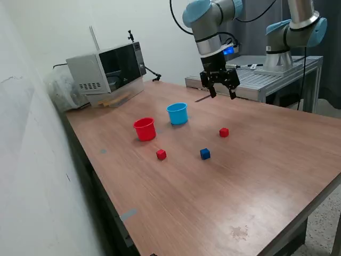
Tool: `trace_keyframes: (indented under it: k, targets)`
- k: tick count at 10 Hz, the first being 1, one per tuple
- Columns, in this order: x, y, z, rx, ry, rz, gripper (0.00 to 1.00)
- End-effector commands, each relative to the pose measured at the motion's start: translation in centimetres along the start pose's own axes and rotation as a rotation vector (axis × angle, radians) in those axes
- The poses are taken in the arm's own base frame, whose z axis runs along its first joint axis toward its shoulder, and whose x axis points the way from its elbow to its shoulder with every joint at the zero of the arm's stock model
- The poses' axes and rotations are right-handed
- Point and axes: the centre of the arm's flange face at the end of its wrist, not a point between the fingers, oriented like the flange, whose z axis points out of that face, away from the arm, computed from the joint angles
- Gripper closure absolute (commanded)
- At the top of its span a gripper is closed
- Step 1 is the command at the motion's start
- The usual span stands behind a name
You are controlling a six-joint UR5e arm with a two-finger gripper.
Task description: Place red objects in the red bin, and blue objects in the blue bin.
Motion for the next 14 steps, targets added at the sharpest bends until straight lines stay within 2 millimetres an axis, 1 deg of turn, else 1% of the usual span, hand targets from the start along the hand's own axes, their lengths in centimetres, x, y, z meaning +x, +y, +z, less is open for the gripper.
trace_keyframes:
  k: [1, 2, 3, 6, 7, 9, 10, 11, 13, 14]
  targets:
    - [2.4, 0.0, 0.7, -0.023, 0.030, -0.037, 0.00]
    - [2.4, 0.5, 1.5, -0.035, 0.030, -0.039, 0.00]
    - [2.0, 1.4, 3.6, -0.042, 0.030, -0.039, 0.00]
    - [0.8, 2.8, 7.3, -0.034, 0.026, -0.026, 0.00]
    - [0.3, 3.0, 8.2, -0.025, 0.025, -0.019, 0.00]
    - [0.1, 2.5, 10.1, 0.001, 0.022, -0.016, 0.00]
    - [0.0, 2.3, 10.8, 0.010, 0.022, -0.017, 0.00]
    - [-0.8, 2.4, 11.2, 0.008, 0.023, -0.005, 0.00]
    - [-1.1, 2.6, 11.0, -0.001, 0.024, -0.001, 0.00]
    - [-1.7, 2.9, 11.0, -0.004, 0.025, 0.008, 0.00]
